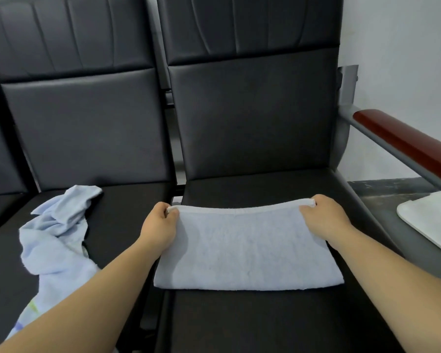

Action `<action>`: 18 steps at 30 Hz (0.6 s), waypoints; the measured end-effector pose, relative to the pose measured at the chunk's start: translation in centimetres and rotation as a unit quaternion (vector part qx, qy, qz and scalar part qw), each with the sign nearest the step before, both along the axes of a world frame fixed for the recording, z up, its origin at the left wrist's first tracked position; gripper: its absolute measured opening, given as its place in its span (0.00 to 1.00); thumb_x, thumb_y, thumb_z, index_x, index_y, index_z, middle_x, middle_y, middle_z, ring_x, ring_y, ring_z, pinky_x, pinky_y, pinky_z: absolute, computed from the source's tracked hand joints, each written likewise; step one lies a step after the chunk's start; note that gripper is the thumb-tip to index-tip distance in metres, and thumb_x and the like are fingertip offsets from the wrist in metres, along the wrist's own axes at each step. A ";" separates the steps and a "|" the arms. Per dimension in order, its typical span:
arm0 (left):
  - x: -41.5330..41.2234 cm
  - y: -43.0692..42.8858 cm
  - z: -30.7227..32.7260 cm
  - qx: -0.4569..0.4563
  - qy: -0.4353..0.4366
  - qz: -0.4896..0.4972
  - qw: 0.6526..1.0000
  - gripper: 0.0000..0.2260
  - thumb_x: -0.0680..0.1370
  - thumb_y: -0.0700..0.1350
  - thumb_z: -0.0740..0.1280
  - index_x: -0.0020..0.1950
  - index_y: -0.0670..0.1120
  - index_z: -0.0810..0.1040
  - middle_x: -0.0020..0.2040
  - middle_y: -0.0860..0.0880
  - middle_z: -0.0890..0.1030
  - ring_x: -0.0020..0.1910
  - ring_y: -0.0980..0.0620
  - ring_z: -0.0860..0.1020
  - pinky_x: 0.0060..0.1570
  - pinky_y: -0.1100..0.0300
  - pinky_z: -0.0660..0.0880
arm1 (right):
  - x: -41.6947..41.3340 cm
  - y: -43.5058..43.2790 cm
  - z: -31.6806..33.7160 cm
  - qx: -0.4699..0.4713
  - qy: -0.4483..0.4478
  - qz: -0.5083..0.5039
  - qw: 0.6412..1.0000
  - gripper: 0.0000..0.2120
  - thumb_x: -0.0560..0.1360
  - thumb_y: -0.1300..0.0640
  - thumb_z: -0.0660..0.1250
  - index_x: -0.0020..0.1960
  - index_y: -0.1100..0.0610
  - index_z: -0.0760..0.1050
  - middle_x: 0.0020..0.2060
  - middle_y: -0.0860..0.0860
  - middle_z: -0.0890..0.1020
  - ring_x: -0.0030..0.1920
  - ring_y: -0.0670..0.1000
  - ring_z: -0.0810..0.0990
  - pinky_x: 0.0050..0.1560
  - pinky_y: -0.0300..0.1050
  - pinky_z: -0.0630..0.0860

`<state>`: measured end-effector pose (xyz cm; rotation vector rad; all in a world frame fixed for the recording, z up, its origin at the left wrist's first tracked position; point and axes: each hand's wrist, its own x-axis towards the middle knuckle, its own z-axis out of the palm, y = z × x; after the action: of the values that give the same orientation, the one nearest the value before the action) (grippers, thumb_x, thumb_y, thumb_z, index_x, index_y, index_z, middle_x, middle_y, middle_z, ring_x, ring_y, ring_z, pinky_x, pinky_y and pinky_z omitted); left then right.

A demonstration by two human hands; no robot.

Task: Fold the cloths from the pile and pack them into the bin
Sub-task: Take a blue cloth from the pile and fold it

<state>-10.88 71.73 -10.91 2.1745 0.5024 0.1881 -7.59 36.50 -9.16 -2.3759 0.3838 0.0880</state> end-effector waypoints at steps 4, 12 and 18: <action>0.5 -0.2 -1.2 0.016 0.003 0.026 1.000 0.10 0.83 0.50 0.61 0.61 0.48 0.72 0.50 0.52 0.79 0.46 0.51 0.76 0.42 0.55 0.70 | 0.4 0.3 -0.9 -0.044 -0.013 0.008 0.999 0.08 0.82 0.52 0.65 0.54 0.57 0.74 0.46 0.55 0.79 0.42 0.52 0.77 0.38 0.47 0.72; -2.6 -2.2 0.2 0.191 0.040 -0.080 0.978 0.17 0.80 0.52 0.66 0.68 0.52 0.71 0.66 0.51 0.69 0.62 0.48 0.71 0.54 0.53 0.73 | -2.1 0.6 1.1 -0.145 0.007 0.109 0.983 0.18 0.80 0.51 0.69 0.68 0.50 0.71 0.62 0.50 0.73 0.52 0.51 0.77 0.48 0.46 0.78; -7.5 -8.3 1.4 0.198 0.068 -0.290 0.934 0.06 0.81 0.52 0.60 0.57 0.54 0.72 0.51 0.56 0.76 0.45 0.56 0.76 0.45 0.60 0.75 | -5.6 1.7 2.0 -0.228 0.075 0.260 0.935 0.09 0.82 0.53 0.61 0.60 0.49 0.76 0.56 0.47 0.75 0.52 0.50 0.77 0.55 0.46 0.79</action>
<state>-18.39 63.41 -9.47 2.6404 -0.1376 -0.2065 -13.23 38.19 -7.18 -2.8866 -0.1941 0.4724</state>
